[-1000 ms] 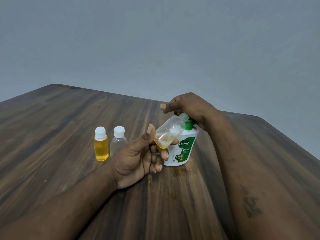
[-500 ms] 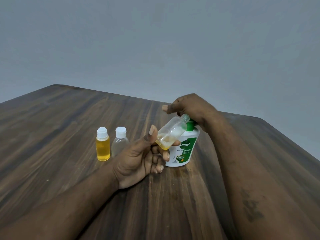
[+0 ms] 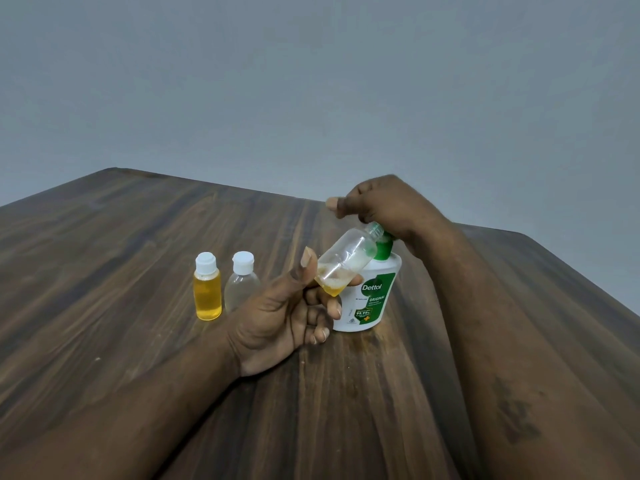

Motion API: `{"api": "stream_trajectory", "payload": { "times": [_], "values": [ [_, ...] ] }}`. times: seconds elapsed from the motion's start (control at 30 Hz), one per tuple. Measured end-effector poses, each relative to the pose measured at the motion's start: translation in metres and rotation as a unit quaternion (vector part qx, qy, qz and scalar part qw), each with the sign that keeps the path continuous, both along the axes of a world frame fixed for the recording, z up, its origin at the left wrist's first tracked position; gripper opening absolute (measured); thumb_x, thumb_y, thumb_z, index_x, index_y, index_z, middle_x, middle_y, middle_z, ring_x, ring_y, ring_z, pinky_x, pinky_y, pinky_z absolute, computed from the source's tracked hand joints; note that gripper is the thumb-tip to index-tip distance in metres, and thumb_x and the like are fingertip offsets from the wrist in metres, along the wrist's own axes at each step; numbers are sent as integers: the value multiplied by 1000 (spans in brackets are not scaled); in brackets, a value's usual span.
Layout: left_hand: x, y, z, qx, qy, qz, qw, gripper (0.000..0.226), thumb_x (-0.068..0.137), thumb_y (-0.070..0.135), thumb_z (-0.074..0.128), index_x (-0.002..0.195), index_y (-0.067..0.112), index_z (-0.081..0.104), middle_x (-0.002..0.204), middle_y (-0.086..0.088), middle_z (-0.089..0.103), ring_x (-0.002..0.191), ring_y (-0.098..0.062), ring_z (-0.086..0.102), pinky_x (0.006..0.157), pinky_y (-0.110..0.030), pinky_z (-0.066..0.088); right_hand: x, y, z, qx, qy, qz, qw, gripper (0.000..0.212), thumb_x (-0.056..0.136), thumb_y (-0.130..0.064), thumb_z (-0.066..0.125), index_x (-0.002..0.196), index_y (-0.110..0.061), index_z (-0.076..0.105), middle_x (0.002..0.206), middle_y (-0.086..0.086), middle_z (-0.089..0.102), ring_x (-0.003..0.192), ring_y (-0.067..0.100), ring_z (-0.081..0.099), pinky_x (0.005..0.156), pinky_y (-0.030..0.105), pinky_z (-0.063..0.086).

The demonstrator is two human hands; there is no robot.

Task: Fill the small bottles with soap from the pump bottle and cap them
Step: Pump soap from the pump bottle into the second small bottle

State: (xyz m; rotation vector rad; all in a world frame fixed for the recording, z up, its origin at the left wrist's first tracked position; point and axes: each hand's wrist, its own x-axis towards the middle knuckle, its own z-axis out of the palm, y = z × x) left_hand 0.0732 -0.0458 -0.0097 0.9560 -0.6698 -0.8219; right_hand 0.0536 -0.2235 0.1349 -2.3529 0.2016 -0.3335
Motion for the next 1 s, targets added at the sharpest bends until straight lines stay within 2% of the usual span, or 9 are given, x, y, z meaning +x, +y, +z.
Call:
{"api": "stream_trajectory", "payload": {
  "times": [0.1,0.23,0.33,0.4,0.53,0.67,0.8,0.9,1.0],
  "values": [
    [-2,1,1,-4,3,-9,1000,114,78,68,69,134,-24,32,81,-7,58,65,-14,59,59,-27,51,-1,-1,-7,42,68,14,997,29,84,-43,82,85,-14,82,76,-4,57,67,13,52,68,31,41],
    [-3,1,2,-8,6,-14,1000,117,76,69,71,135,-24,32,79,-3,63,65,-11,62,58,-25,53,-2,0,-3,50,42,9,998,30,84,-46,81,82,-16,81,73,-4,55,66,13,49,67,31,41],
    [-3,1,1,-4,2,-13,1000,118,75,68,72,136,-24,31,79,-4,64,65,-13,63,59,-27,53,-3,-1,2,38,-14,-2,999,30,85,-45,81,79,-15,78,53,-17,57,64,5,48,63,27,38],
    [-3,1,1,0,-3,-11,1000,118,75,68,71,136,-24,31,79,-5,63,66,-14,63,59,-28,53,-2,-3,3,25,-48,-8,999,32,85,-45,82,77,-15,75,48,-23,57,66,3,51,64,26,38],
    [-4,2,1,4,-20,0,1000,119,74,70,72,134,-25,32,78,-5,63,65,-13,63,59,-27,53,2,-4,-2,37,-7,-3,999,29,83,-42,83,75,-16,76,59,-15,60,64,7,52,67,29,41],
    [-7,4,3,4,-41,17,999,128,62,71,81,132,-26,35,74,-6,64,61,-14,63,55,-26,53,4,-5,-8,67,68,-2,995,28,81,-40,85,88,-13,83,76,-3,58,65,15,53,68,33,43],
    [-6,3,4,5,-37,19,999,126,64,72,78,131,-26,36,74,-6,63,61,-14,62,55,-26,52,1,-4,-3,66,36,-5,997,26,82,-42,84,81,-16,79,74,-6,62,69,12,54,66,30,42],
    [-6,2,3,9,-28,16,999,121,70,70,76,134,-24,34,77,-7,63,63,-15,63,56,-28,53,1,-6,0,43,-52,-17,998,40,81,-45,85,82,-7,75,68,-16,68,74,6,61,68,28,44],
    [-5,2,2,12,-20,11,1000,118,74,69,72,135,-24,33,79,-8,62,64,-15,63,58,-29,53,2,-4,1,36,-70,-13,997,45,81,-45,85,88,-2,74,80,-5,71,77,8,62,70,29,45]
  ]
}}
